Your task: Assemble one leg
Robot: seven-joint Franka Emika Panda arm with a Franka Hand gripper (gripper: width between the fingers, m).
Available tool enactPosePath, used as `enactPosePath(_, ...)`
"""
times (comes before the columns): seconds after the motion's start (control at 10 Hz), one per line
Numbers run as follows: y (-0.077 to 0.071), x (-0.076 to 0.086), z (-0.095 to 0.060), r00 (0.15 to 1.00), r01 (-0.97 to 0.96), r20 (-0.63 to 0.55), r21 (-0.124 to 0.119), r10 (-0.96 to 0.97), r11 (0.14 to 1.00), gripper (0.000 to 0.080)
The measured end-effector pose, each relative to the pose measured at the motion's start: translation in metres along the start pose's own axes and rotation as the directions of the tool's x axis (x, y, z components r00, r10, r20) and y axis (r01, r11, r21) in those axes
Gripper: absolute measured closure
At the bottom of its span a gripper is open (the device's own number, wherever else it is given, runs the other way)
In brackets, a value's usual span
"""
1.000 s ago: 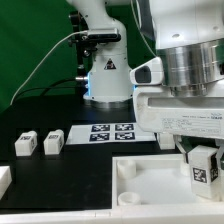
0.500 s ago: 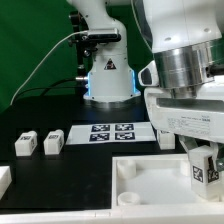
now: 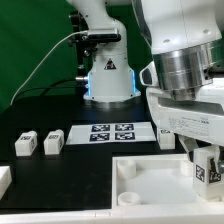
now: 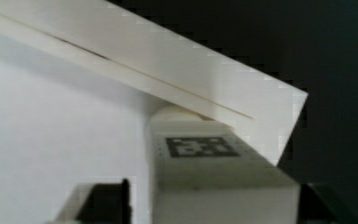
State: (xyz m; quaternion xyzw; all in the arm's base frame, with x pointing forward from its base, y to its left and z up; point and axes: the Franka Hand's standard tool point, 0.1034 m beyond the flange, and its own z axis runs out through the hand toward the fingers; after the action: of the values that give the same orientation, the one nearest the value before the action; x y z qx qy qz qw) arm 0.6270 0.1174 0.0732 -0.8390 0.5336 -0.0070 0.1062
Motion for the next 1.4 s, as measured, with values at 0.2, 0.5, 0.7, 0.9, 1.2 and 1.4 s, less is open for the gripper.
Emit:
enactPosePath(0.2,0.003,-0.002,0.002,0.987,0.161,-0.015,0.005,-0.161,0.987,0.0253)
enactPosePath(0.5,0.001,-0.014,0.003,0.738,0.673,-0.029,-0.042,-0.674,0.739,0.0154)
enactPosePath(0.7,0.002,-0.015,0.003,0.552,0.831,-0.018,-0.065,-0.833,0.552,0.0151)
enactPosePath(0.9,0.002,-0.014,0.003,0.416,0.907,-0.008,-0.070,-0.909,0.416,0.0151)
enactPosePath(1.2,-0.005,-0.002,-0.006,0.032,0.995,0.046,-0.095,-0.998,0.028,0.0151)
enactPosePath(1.4,-0.005,-0.002,-0.005,0.085,0.992,0.043,-0.099,-0.995,0.081,0.0263)
